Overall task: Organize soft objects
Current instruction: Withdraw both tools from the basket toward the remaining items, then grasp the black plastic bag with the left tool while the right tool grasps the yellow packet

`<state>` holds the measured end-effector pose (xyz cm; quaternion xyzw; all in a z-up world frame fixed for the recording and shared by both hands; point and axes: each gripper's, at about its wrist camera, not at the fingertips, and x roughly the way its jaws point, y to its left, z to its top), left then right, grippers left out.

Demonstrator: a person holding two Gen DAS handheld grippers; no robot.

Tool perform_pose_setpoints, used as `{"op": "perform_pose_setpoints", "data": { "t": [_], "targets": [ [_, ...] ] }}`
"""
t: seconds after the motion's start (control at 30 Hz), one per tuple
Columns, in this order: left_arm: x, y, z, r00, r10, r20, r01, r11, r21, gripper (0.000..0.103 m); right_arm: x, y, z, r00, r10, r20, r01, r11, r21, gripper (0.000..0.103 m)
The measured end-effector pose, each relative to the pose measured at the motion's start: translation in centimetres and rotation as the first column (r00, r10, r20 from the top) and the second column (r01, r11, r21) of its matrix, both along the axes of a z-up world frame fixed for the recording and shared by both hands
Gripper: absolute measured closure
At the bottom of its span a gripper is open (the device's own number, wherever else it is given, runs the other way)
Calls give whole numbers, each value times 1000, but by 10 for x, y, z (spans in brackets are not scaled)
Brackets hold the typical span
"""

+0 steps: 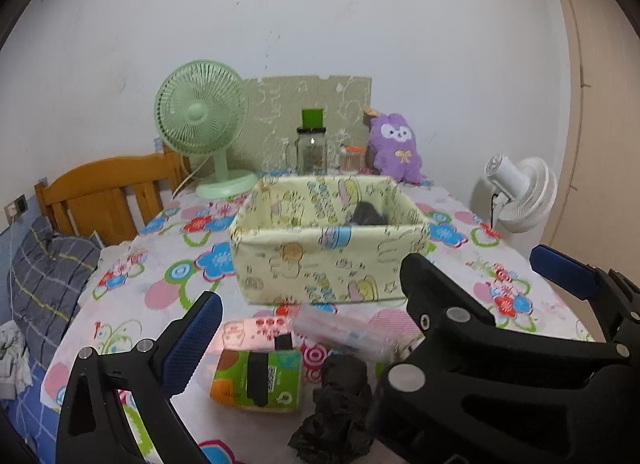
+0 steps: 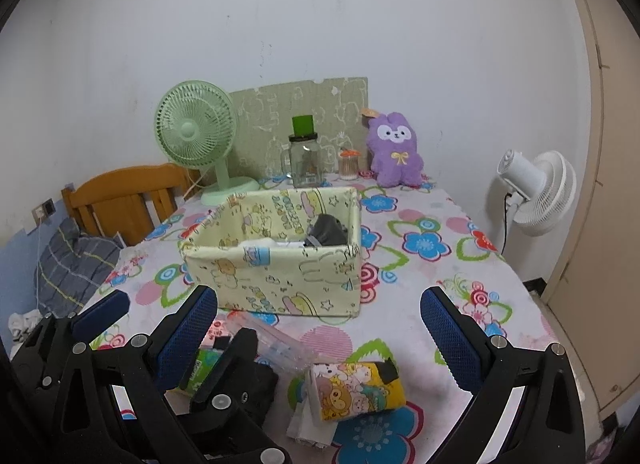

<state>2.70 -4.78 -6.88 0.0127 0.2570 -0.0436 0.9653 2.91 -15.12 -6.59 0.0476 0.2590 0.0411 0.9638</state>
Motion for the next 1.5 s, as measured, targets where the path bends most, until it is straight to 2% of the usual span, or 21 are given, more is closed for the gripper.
{"op": "perform_pose_setpoints", "data": {
  "t": [0.27, 0.67, 0.77, 1.1, 1.33, 1.5],
  "targets": [
    [2, -2, -24, 998, 3, -55, -2, 1000, 6, 2, 0, -3, -27, 999, -9, -47, 9, 1000, 12, 0],
    [5, -9, -51, 994, 2, -112, -1, 1000, 11, 11, 9, -7, -57, 993, -3, -119, 4, 1000, 12, 0],
    [6, -12, -55, 992, -3, -123, 5, 1000, 18, 16, 10, -10, -63, 991, -7, -134, 9, 1000, 13, 0],
    [15, -22, -70, 982, -30, -187, 34, 999, 19, 44, 18, -17, -80, 982, -15, -187, 18, 1000, 16, 0],
    [20, -25, -77, 975, -29, -219, 32, 999, 11, 55, 24, -21, -88, 977, -7, -211, 14, 999, 33, 0],
    [25, -27, -82, 971, -23, -239, 29, 999, 22, 58, 31, -25, -95, 971, -2, -238, 14, 999, 48, 0]
  ]
}}
